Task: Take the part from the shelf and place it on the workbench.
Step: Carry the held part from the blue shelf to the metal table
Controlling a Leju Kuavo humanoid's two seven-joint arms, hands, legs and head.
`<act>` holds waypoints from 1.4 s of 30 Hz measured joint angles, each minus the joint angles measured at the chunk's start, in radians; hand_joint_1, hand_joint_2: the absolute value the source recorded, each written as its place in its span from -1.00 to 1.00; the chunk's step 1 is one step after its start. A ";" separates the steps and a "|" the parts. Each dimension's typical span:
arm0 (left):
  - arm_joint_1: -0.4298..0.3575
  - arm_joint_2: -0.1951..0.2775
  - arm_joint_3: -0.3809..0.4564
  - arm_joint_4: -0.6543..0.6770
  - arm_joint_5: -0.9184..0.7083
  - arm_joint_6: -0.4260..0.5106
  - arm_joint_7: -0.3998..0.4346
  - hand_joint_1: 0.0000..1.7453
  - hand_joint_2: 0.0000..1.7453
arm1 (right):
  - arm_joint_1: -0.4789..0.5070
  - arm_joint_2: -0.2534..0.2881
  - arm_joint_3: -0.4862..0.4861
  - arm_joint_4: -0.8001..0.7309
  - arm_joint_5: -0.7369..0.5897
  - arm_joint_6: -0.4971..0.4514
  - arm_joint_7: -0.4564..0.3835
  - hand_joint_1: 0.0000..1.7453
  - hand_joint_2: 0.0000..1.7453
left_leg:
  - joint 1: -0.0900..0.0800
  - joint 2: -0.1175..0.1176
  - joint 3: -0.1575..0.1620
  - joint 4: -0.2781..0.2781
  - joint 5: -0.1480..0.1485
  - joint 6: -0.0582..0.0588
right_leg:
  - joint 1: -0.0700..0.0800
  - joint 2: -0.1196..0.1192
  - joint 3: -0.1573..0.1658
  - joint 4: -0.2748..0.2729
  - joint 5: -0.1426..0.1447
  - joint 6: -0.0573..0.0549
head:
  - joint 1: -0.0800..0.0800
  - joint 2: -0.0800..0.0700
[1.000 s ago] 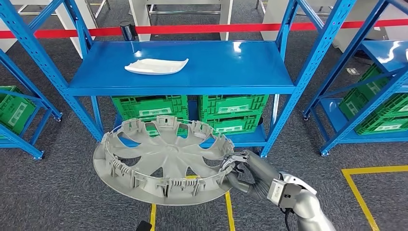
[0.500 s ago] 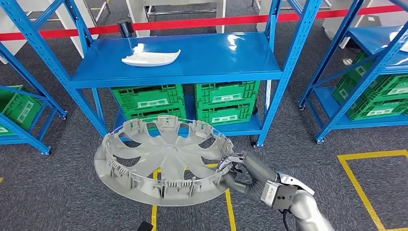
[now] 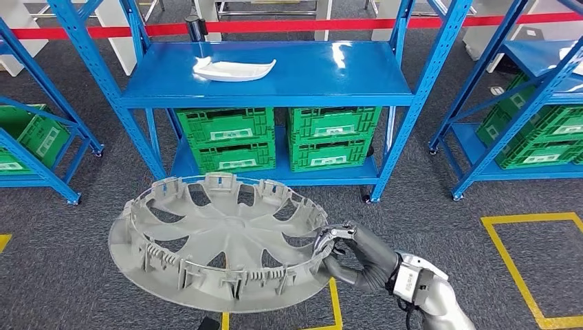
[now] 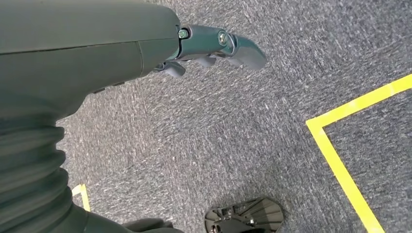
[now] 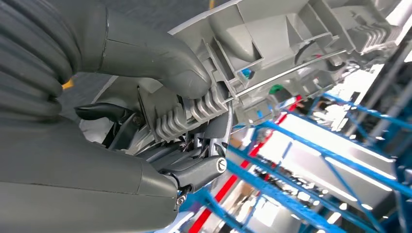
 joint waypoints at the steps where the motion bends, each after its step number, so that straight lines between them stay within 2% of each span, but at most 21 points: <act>1: 0.000 -0.001 0.000 0.000 0.000 0.000 0.000 -1.00 1.00 | 0.001 0.000 -0.001 0.000 -0.009 0.004 -0.003 1.00 1.00 | -0.002 0.000 -0.001 0.000 0.002 0.002 | -0.002 0.001 0.000 -0.006 0.034 0.007 | 0.000 0.000; 3: 0.000 -0.001 0.000 0.000 -0.001 0.000 0.000 -1.00 1.00 | 0.000 0.000 -0.002 0.000 -0.017 0.008 -0.005 1.00 1.00 | -0.004 -0.001 -0.005 0.003 0.004 0.004 | -0.006 0.002 0.001 -0.021 0.087 0.037 | 0.001 0.000; 4: 0.000 -0.001 0.000 0.000 -0.001 0.000 0.000 -1.00 1.00 | 0.000 0.000 -0.003 0.000 -0.020 0.009 -0.005 1.00 1.00 | -0.004 -0.001 -0.007 0.004 0.005 0.005 | -0.007 0.002 0.000 -0.023 0.093 0.046 | 0.001 0.000; 7: 0.000 -0.002 0.000 0.000 0.000 0.000 -0.001 -1.00 1.00 | 0.001 0.000 -0.010 0.000 -0.028 0.011 -0.001 1.00 1.00 | -0.005 -0.001 -0.009 0.006 0.007 0.005 | -0.007 0.002 0.000 -0.025 0.098 0.047 | 0.001 0.000; 10: 0.000 -0.002 0.000 0.000 0.003 0.001 -0.007 -1.00 1.00 | 0.001 0.002 -0.024 0.000 -0.044 0.012 0.002 1.00 1.00 | -0.004 -0.001 -0.007 -0.002 0.017 0.013 | -0.010 0.001 0.001 -0.032 0.104 0.059 | 0.000 0.000; 12: 0.000 -0.003 0.000 0.000 0.005 0.001 -0.010 -1.00 1.00 | 0.000 0.003 -0.033 0.000 -0.053 0.012 0.002 1.00 1.00 | 0.003 0.002 -0.003 -0.019 0.032 0.020 | -0.009 0.002 -0.015 0.003 0.072 0.064 | 0.003 0.000; 15: 0.002 -0.004 0.000 0.000 0.005 0.002 -0.014 -1.00 1.00 | 0.008 0.003 -0.043 0.002 -0.061 0.015 0.000 1.00 1.00 | 0.005 0.012 -0.009 -0.021 0.037 0.022 | -0.013 0.003 -0.092 0.189 -0.028 0.068 | 0.008 0.000; 16: 0.003 -0.004 0.000 0.000 0.005 0.002 -0.014 -1.00 1.00 | 0.013 0.003 -0.046 0.003 -0.063 0.016 -0.001 1.00 1.00 | 0.005 0.016 -0.012 -0.019 0.036 0.020 | -0.015 0.003 -0.109 0.235 -0.044 0.069 | 0.008 0.000; 17: 0.003 -0.004 0.000 0.000 0.005 0.002 -0.015 -1.00 1.00 | 0.018 0.003 -0.049 0.003 -0.066 0.017 -0.002 1.00 1.00 | 0.006 0.022 -0.014 -0.015 0.034 0.017 | -0.017 0.003 -0.109 0.244 -0.040 0.071 | 0.008 0.000; 19: 0.004 -0.005 0.000 0.000 0.005 0.002 -0.015 -1.00 1.00 | 0.023 0.003 -0.055 0.003 -0.070 0.019 -0.004 1.00 1.00 | 0.011 0.035 -0.016 -0.006 0.027 0.006 | -0.023 -0.007 -0.052 0.152 0.005 0.074 | 0.009 0.000; 20: 0.004 -0.005 0.000 0.000 0.005 0.002 -0.015 -1.00 1.00 | 0.023 0.004 -0.057 0.004 -0.072 0.020 -0.004 1.00 1.00 | 0.012 0.042 -0.017 0.000 0.021 -0.002 | -0.021 -0.018 -0.017 0.091 0.021 0.073 | 0.010 0.000; 22: 0.003 -0.003 0.000 0.000 0.005 0.001 -0.014 -1.00 1.00 | 0.023 0.006 -0.063 0.004 -0.076 0.023 -0.006 1.00 1.00 | 0.010 0.054 -0.019 0.009 0.011 -0.019 | -0.016 -0.031 0.021 0.019 0.030 0.057 | 0.011 0.000; 26: 0.000 -0.002 0.000 0.000 0.004 0.002 -0.013 -1.00 1.00 | 0.025 0.009 -0.072 0.004 -0.077 0.026 -0.006 1.00 1.00 | 0.013 0.067 -0.014 0.016 -0.003 -0.046 | -0.012 -0.004 0.016 0.014 0.028 0.019 | 0.010 0.000; 28: -0.001 -0.002 0.000 0.000 0.005 0.002 -0.015 -1.00 1.00 | 0.024 0.012 -0.075 0.004 -0.077 0.029 -0.006 1.00 1.00 | 0.016 0.040 -0.043 0.085 -0.050 -0.054 | -0.014 0.010 0.016 0.011 0.031 0.007 | 0.006 0.000; 30: 0.001 -0.002 0.000 0.000 0.006 0.003 -0.016 -1.00 1.00 | 0.024 0.016 -0.075 0.004 -0.077 0.031 -0.006 1.00 1.00 | 0.016 0.016 -0.102 0.216 -0.115 -0.055 | -0.011 0.025 0.013 0.011 0.033 -0.001 | 0.002 0.000; 32: 0.004 -0.002 0.000 0.001 0.007 0.003 -0.016 -1.00 1.00 | 0.024 0.018 -0.075 0.005 -0.076 0.034 -0.006 1.00 1.00 | 0.014 0.009 -0.137 0.286 -0.129 -0.051 | -0.005 0.045 0.010 0.011 0.036 -0.004 | 0.000 0.000; 34: 0.006 -0.002 0.000 0.001 0.007 0.004 -0.017 -1.00 1.00 | 0.024 0.019 -0.075 0.005 -0.076 0.037 -0.006 1.00 1.00 | 0.009 -0.005 -0.102 0.210 -0.073 -0.035 | 0.002 0.069 0.009 0.011 0.040 -0.005 | -0.001 0.000; 36: 0.005 0.000 0.000 0.001 0.007 0.005 -0.016 -1.00 1.00 | 0.023 0.020 -0.075 0.005 -0.076 0.039 -0.006 1.00 1.00 | 0.003 -0.047 -0.041 0.076 -0.016 -0.013 | 0.006 0.090 0.006 0.011 0.046 -0.002 | -0.001 0.000; 38: 0.005 0.000 0.001 0.001 0.007 0.007 -0.015 -1.00 1.00 | 0.022 0.022 -0.075 0.006 -0.076 0.039 -0.006 1.00 1.00 | -0.004 -0.067 -0.016 0.016 0.000 -0.005 | 0.004 0.108 0.001 0.010 0.053 0.007 | 0.000 0.000; 40: 0.004 -0.002 0.003 0.001 0.007 0.009 -0.014 -1.00 1.00 | 0.022 0.024 -0.076 0.006 -0.076 0.040 -0.006 1.00 1.00 | -0.005 -0.045 -0.015 0.008 0.008 -0.003 | 0.002 0.123 -0.003 0.007 0.060 0.020 | -0.001 0.000; 42: 0.004 -0.004 0.007 0.001 0.006 0.009 -0.013 -1.00 1.00 | 0.023 0.023 -0.077 0.006 -0.076 0.041 -0.007 1.00 1.00 | 0.001 -0.024 -0.012 -0.003 0.021 0.005 | 0.004 0.099 -0.016 0.027 0.045 0.030 | 0.001 0.000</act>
